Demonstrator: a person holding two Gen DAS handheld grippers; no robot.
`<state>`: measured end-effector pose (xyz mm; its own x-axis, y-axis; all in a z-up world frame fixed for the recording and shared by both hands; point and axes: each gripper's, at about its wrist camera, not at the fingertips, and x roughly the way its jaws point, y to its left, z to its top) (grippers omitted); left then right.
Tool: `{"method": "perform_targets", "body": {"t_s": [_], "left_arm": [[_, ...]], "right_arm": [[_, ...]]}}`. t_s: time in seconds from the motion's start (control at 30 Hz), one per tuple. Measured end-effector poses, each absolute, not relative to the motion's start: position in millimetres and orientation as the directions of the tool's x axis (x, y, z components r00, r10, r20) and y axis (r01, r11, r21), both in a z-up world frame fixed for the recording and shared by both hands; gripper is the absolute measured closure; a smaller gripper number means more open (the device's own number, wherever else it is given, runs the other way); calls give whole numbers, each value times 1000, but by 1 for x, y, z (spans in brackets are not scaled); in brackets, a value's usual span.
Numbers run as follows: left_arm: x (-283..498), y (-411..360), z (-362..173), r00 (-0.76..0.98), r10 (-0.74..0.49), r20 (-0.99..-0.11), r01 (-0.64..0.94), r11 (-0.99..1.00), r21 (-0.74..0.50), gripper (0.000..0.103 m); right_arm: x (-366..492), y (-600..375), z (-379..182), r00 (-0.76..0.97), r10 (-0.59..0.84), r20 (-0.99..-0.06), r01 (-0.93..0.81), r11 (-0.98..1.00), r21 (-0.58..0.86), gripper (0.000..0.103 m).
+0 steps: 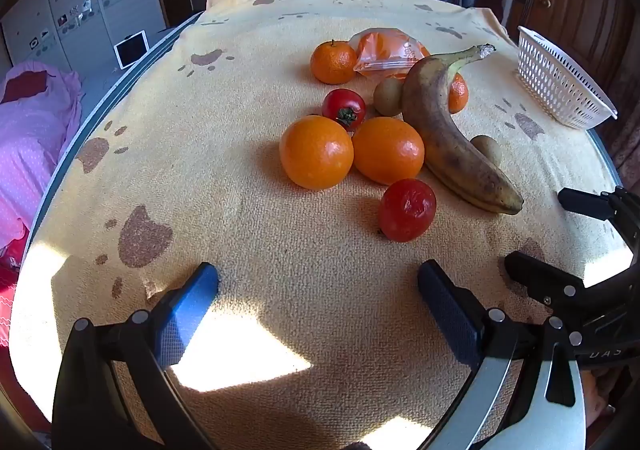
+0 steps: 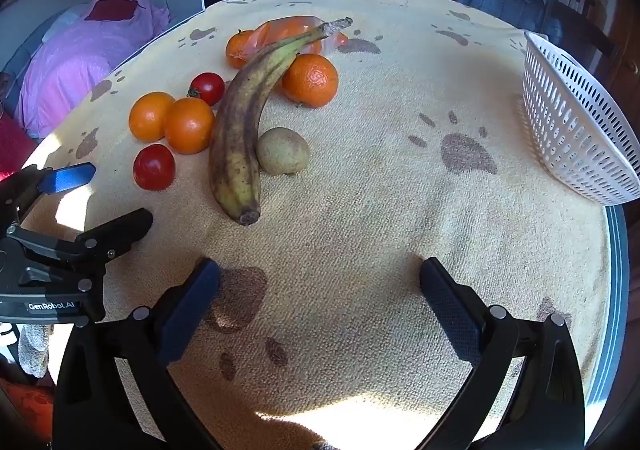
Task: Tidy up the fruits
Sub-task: 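Move the right tool toward the banana, then close the right gripper around the middle of the banana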
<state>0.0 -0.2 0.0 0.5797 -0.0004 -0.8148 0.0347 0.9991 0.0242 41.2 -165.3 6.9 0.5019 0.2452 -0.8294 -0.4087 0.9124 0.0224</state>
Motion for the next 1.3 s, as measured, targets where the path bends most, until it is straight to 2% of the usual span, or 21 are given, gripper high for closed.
{"method": "perform_targets", "body": {"t_s": [0.63, 0.83, 0.93, 1.03, 1.1, 1.17, 1.23, 1.3], "left_arm": [[1, 1, 1, 582, -3, -813, 33, 999, 19, 5], [-5, 10, 8, 604, -71, -794, 46, 997, -54, 5], [-8, 19, 13, 615, -107, -781, 42, 994, -102, 8], [-9, 19, 15, 622, -99, -776, 38, 995, -97, 10], [-12, 17, 18, 635, -78, -769, 40, 997, -68, 10], [-15, 19, 22, 650, -64, -757, 42, 998, -48, 10], [-18, 22, 27, 665, -58, -745, 39, 998, -43, 10], [-18, 27, 31, 676, -49, -735, 29, 999, -41, 11]], "right_arm": [[41, -165, 6, 505, 251, -826, -409, 912, 27, 2], [43, -169, 10, 496, 293, -817, -406, 910, 80, 2], [50, -173, 22, 505, 320, -802, -409, 906, 104, 2], [47, -165, 35, 539, 332, -774, -432, 898, 85, 2], [50, -160, 41, 540, 353, -764, -451, 888, 92, 7], [56, -158, 45, 524, 376, -764, -463, 879, 115, 21], [65, -156, 47, 508, 394, -766, -466, 874, 141, 29], [73, -153, 48, 495, 417, -762, -465, 868, 173, 32]]}}
